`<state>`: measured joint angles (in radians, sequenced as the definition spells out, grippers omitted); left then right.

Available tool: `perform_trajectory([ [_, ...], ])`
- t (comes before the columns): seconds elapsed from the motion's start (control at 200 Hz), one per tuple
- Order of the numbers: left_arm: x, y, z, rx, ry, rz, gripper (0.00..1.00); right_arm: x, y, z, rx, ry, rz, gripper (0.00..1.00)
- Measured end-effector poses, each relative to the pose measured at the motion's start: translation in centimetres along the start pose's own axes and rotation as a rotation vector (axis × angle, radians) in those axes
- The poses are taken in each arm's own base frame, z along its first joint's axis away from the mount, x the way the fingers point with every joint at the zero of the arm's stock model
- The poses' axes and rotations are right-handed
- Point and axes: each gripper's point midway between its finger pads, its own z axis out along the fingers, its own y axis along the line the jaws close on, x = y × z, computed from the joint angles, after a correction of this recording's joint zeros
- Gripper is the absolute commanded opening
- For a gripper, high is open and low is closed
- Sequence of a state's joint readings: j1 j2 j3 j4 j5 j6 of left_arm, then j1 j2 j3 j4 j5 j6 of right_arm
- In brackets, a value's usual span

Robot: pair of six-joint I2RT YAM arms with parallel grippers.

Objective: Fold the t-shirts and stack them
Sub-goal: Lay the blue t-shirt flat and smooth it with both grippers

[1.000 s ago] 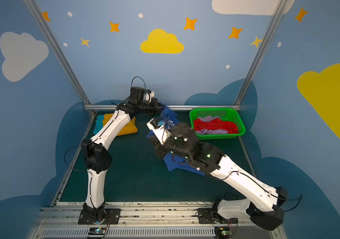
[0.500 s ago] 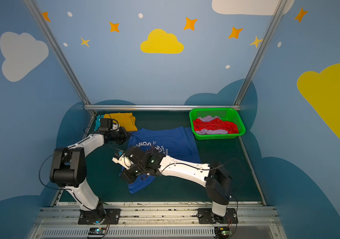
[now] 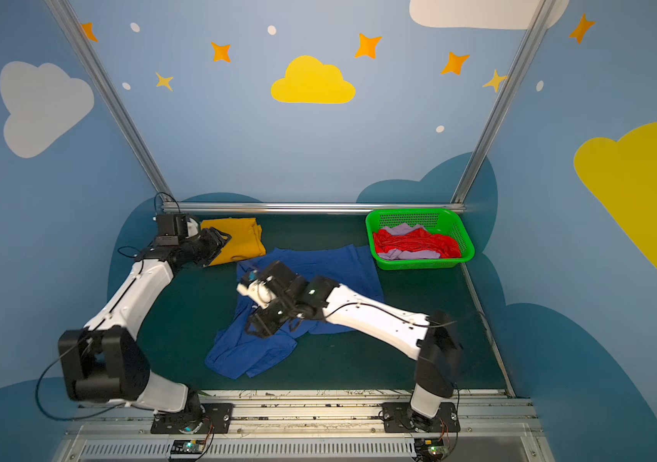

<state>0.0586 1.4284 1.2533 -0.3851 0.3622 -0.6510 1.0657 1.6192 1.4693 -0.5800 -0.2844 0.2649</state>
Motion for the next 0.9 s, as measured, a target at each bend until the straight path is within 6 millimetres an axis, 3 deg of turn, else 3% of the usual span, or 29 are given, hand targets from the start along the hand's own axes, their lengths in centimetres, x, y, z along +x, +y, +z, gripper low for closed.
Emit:
perform_trajectory([
  [0.05, 0.1, -1.2, -2.4, 0.007, -0.047, 0.036, 0.41, 0.1, -3.4, -2.5, 0.092, -0.052, 0.067, 0.32],
  [0.1, 1.1, -2.0, -3.7, 0.011, -0.062, 0.068, 0.55, 0.8, -6.9, -4.4, 0.197, -0.089, 0.121, 0.34],
  [0.2, 5.3, -2.0, -3.6, -0.017, 0.012, 0.127, 0.69, 4.0, -12.4, -5.6, 0.361, -0.071, 0.241, 0.48],
  [0.29, 10.4, 0.5, -1.8, -0.117, 0.140, 0.167, 0.71, 7.6, -17.1, -5.9, 0.480, -0.004, 0.366, 0.54],
  [0.411, 16.1, 5.9, -0.7, -0.286, 0.291, 0.195, 0.73, 11.3, -21.8, -6.7, 0.597, 0.081, 0.524, 0.60],
  [0.576, 18.5, 10.6, -0.6, -0.431, 0.351, 0.187, 0.76, 13.4, -24.3, -5.2, 0.658, 0.243, 0.617, 0.63],
  [0.646, 18.8, 11.5, 0.0, -0.463, 0.364, 0.188, 0.77, 13.8, -25.1, -3.9, 0.662, 0.288, 0.639, 0.64],
  [0.781, 19.1, 12.4, 1.7, -0.497, 0.379, 0.189, 0.79, 16.5, -25.8, -2.7, 0.680, 0.373, 0.694, 0.65],
  [0.851, 19.1, 12.6, 2.6, -0.511, 0.383, 0.191, 0.78, 17.4, -25.9, -2.7, 0.688, 0.393, 0.718, 0.57],
  [0.871, 19.0, 12.6, 2.9, -0.514, 0.384, 0.192, 0.77, 17.5, -25.9, -2.7, 0.690, 0.396, 0.723, 0.52],
  [0.901, 18.9, 12.6, 3.4, -0.517, 0.384, 0.195, 0.76, 17.7, -26.0, -2.8, 0.691, 0.399, 0.723, 0.37],
])
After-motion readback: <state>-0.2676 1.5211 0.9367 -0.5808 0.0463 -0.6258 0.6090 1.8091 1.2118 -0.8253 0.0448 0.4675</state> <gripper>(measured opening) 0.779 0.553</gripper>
